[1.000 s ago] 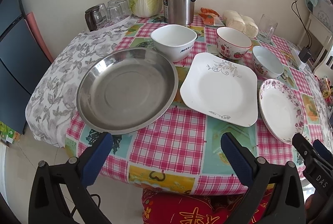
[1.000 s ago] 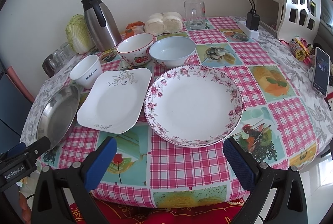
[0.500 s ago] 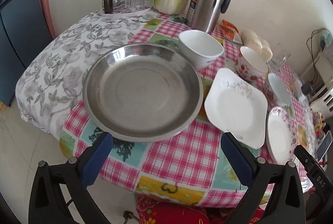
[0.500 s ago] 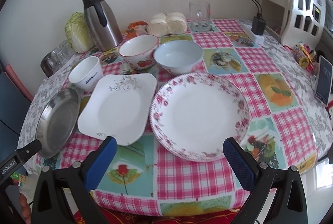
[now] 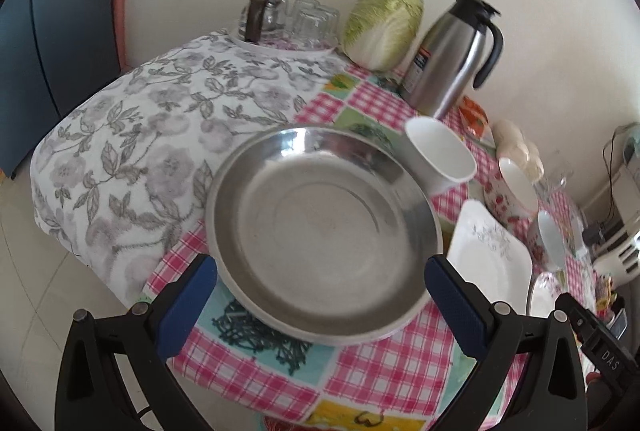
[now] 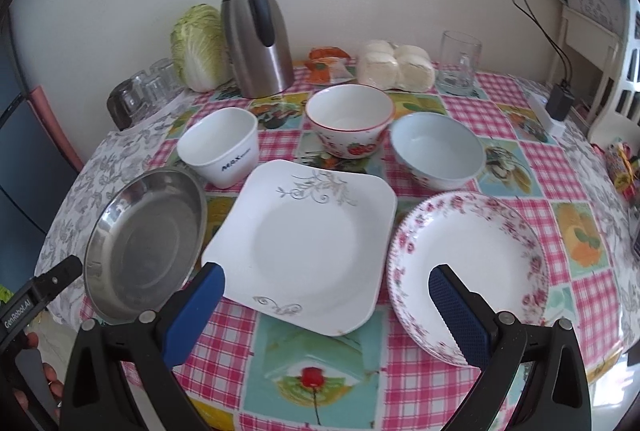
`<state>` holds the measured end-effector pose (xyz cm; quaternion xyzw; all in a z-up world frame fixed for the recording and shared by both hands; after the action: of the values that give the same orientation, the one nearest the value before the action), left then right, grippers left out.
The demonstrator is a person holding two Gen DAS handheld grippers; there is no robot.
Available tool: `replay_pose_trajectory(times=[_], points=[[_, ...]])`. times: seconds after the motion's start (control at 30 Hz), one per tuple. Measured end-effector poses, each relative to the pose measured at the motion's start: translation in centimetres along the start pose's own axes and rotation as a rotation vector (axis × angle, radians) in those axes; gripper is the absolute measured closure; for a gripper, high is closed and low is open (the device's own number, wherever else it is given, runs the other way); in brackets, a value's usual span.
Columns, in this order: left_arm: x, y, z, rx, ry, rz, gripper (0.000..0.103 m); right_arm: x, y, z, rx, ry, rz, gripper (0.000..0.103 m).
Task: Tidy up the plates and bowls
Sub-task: 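Move the left gripper to the rim of the large steel plate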
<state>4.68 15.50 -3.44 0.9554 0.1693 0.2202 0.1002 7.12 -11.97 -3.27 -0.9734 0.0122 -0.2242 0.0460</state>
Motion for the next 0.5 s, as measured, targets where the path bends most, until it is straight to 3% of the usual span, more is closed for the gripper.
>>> replay_pose_trajectory(times=[0.13, 0.4, 0.5], points=[[0.7, -1.6, -0.4, 0.024, 0.093, -0.008, 0.000, 0.6, -1.5, 0.8, 0.002, 0.005, -0.038, 0.000], [1.9, -4.0, 0.5, 0.045, 0.086, -0.013, 0.000, 1.7, -3.7, 2.3, 0.024, 0.050, -0.089, 0.000], [2.3, -5.2, 2.0, 0.052, 0.031, -0.041, 0.000, 2.3, -4.7, 3.1, 0.049, 0.045, -0.117, 0.000]])
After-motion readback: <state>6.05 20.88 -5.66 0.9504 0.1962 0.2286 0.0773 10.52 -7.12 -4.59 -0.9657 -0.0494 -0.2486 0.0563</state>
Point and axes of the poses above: each gripper's, at about its wrist camera, not at the fingertips, and z roughly the way its jaws point, y to its right, x to its top, the point moved 3 cm from there along z, roughly the way its jaws point, and after that the axes turned 14 degrees about -y, right-handed, at the moved point
